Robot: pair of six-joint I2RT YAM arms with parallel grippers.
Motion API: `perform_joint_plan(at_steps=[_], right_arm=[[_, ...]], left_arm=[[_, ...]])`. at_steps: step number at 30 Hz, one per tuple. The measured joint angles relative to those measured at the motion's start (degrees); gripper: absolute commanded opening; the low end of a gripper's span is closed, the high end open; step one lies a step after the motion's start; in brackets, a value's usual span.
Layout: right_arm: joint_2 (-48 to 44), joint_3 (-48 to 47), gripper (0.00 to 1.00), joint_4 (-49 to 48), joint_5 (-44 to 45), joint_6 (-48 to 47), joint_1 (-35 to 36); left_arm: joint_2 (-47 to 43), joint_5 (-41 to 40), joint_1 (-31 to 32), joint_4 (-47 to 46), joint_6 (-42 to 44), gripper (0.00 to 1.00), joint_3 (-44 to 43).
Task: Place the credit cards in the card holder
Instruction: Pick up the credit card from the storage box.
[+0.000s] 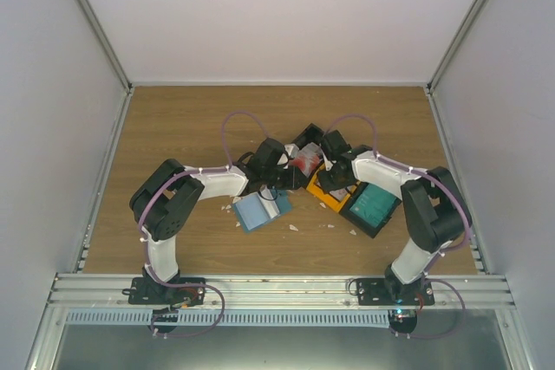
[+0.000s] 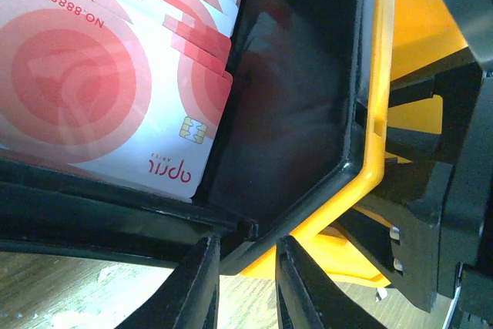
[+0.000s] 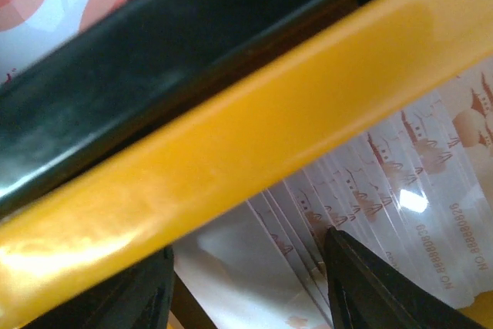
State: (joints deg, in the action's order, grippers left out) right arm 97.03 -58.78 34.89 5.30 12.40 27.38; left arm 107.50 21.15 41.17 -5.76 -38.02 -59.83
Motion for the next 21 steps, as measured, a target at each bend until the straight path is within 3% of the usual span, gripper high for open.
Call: perform_joint_plan(at_steps=[9, 21], right_arm=[[-3.5, 2.4, 0.32, 0.0, -5.0, -0.4, -0.1], [-8.9, 2.8, 0.26, 2.9, -14.5, -0.6, 0.1]], left_arm=[[0.2, 0.6, 0.1, 0.0, -0.4, 0.23, 0.0], [2.3, 0.6, 0.1, -0.9, -0.8, 0.22, -1.5]])
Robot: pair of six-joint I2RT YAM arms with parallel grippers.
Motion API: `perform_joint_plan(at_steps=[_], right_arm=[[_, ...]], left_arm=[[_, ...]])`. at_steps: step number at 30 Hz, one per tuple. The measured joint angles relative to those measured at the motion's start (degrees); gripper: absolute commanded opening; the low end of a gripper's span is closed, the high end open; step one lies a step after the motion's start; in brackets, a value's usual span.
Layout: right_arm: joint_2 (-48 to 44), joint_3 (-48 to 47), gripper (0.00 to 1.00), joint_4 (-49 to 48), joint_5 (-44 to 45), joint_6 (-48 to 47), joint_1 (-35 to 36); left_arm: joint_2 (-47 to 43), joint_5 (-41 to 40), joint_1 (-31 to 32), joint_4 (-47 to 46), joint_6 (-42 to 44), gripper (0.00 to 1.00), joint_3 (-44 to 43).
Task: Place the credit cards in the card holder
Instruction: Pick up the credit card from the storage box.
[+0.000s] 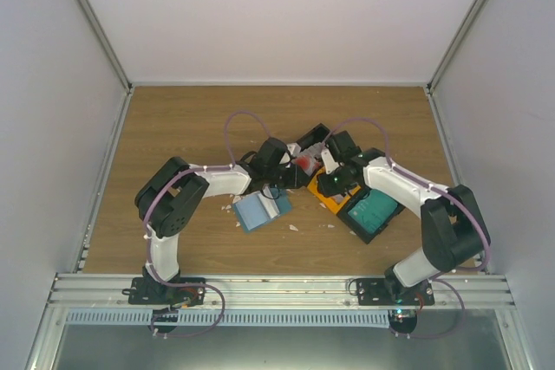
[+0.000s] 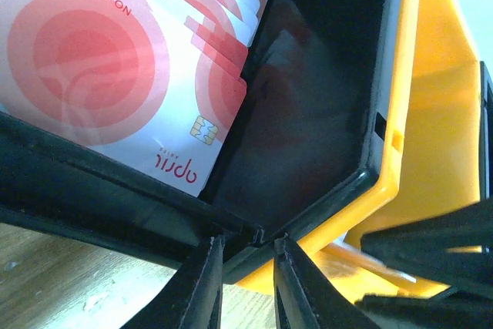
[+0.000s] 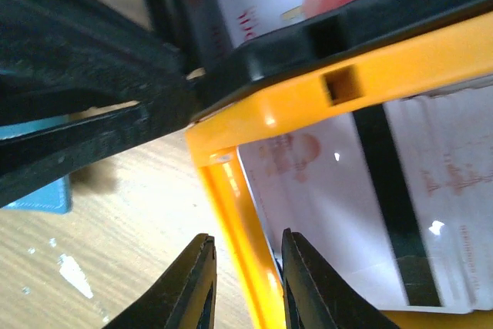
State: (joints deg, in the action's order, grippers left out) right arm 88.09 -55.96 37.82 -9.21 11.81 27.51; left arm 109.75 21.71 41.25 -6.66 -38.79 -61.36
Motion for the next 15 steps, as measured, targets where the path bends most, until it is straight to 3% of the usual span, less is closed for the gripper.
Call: perform_joint_plan(at_steps=[3, 10, 15], right_arm=[[-0.1, 0.3, 0.26, 0.5, -1.9, 0.0, 0.4], [0.0, 0.5, 0.39, 1.5, -0.4, 2.2, 0.5], [0.2, 0.5, 0.33, 1.6, 0.8, 3.5, 0.5]], left_arm=[[0.2, 0.0, 0.0, 0.0, -0.2, 0.22, -0.2], [0.2, 0.0, 0.0, 0.0, -0.2, 0.22, -0.2], [0.2, 0.0, 0.0, 0.0, -0.2, 0.22, -0.2]])
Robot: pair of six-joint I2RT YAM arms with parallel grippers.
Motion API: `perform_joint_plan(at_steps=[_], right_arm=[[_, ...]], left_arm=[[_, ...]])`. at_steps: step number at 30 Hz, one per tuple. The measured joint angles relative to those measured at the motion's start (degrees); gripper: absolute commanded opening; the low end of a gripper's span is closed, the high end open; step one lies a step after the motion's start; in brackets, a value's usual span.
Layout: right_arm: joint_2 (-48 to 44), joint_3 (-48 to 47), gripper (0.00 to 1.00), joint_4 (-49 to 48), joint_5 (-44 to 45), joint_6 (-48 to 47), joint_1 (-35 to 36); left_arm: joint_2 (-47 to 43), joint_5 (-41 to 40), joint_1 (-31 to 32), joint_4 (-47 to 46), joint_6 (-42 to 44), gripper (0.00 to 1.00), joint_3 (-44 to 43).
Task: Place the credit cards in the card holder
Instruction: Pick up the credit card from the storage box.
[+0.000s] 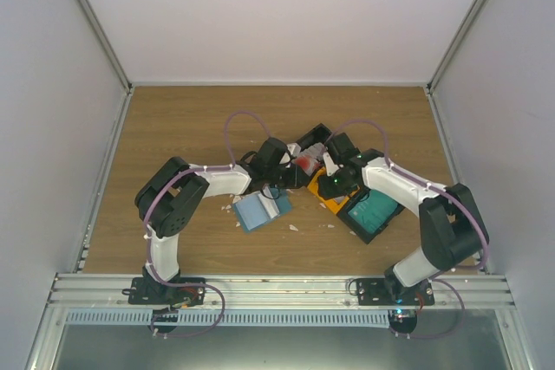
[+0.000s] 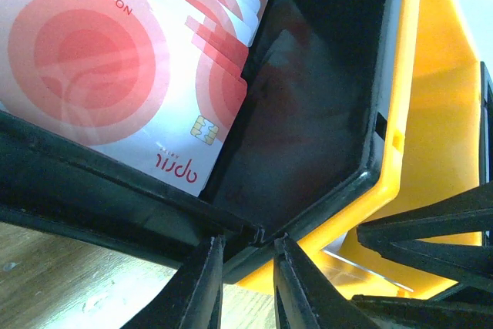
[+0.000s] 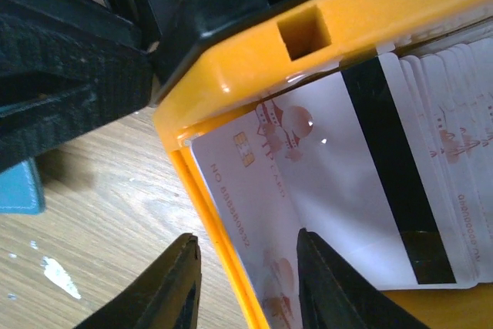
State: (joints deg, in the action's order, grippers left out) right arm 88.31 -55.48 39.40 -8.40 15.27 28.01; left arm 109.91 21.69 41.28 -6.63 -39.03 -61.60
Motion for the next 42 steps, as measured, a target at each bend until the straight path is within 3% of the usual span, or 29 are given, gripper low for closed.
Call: perform_joint_plan(at_steps=[5, 6, 11, 18, 23, 29, 35, 39, 42], right_arm=[[0.9, 0.0, 0.03, 0.0, 0.7, 0.2, 0.0], [0.8, 0.0, 0.01, 0.0, 0.7, 0.4, 0.1], [-1.5, -1.2, 0.01, 0.6, 4.5, 1.2, 0.1], [-9.7, -2.8, 0.01, 3.3, 7.5, 3.9, 0.5], [-14.8, -3.3, 0.0, 3.0, 6.7, 5.9, 0.6], [-22.6, -3.3, 0.01, -1.2, 0.1, 10.7, 0.6], [-29.0, -2.1, 0.01, -10.6, -11.0, 18.3, 0.6], [-31.2, -1.0, 0.0, -17.2, -19.2, 23.5, 0.6], [-32.5, 1.0, 0.0, -22.5, -25.1, 27.3, 0.6]], left_arm=[[0.0, 0.0, 0.0, 0.0, 0.0, 0.22, 0.0], [0.0, 0.0, 0.0, 0.0, 0.0, 0.22, 0.0], [0.0, -0.1, 0.0, 0.1, 0.1, 0.24, -0.3], [-0.3, -0.1, 0.2, 0.7, 1.0, 0.34, -1.6], [-3.9, -0.4, 0.3, 1.6, 1.4, 0.49, -1.8], [-17.0, -1.4, 0.3, 1.7, 1.6, 0.67, 1.2], [-36.8, -2.0, 0.3, 2.4, 0.2, 0.84, 7.8], [-45.0, 0.2, 0.3, 2.6, -1.8, 0.82, 10.4], [-47.6, 3.1, 0.3, 2.7, -4.0, 0.63, 11.5]])
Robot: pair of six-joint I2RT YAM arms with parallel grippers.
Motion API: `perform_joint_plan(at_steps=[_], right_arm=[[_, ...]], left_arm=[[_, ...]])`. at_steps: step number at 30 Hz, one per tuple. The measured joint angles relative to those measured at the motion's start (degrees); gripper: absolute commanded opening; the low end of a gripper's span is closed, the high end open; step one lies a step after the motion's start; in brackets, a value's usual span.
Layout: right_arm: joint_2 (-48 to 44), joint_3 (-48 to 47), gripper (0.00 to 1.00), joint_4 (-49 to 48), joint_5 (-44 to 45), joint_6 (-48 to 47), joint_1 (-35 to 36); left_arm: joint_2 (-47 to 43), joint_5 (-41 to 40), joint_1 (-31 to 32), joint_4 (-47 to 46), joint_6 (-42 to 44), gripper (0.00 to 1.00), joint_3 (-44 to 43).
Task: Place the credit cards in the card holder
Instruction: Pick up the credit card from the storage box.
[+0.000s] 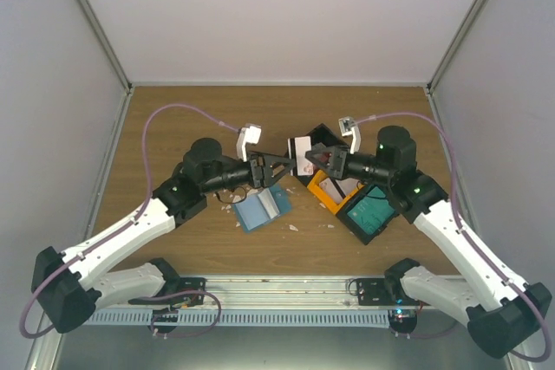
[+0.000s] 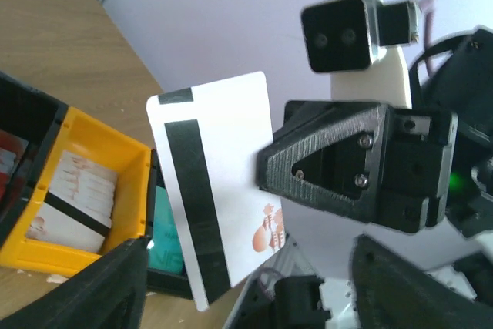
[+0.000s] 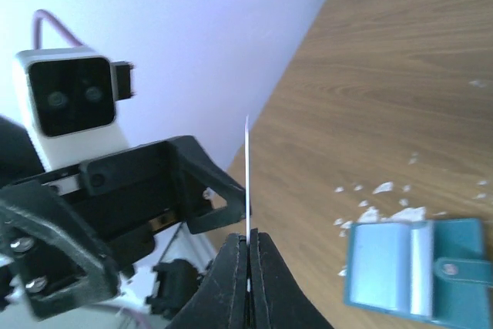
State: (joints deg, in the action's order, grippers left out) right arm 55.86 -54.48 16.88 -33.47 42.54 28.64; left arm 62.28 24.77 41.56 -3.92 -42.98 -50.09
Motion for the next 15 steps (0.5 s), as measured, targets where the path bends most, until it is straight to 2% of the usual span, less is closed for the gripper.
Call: perform_joint_plan(at_steps=[3, 7, 15], right_arm=[[-0.9, 2.9, 0.01, -5.3, -5.5, 3.6, 0.0], [-1.6, 6.3, 0.0, -10.3, -10.6, 7.1, 0.0], [-3.5, 9.4, 0.0, -14.1, -16.3, 9.3, 0.0]], left_arm=[[-1.3, 2.3, 0.1, 0.1, -1.9, 0.45, 1.4], [-3.0, 4.0, 0.4, 0.0, -3.7, 0.33, 3.8], [-5.7, 7.3, 0.6, -1.9, -6.2, 0.23, 9.3]])
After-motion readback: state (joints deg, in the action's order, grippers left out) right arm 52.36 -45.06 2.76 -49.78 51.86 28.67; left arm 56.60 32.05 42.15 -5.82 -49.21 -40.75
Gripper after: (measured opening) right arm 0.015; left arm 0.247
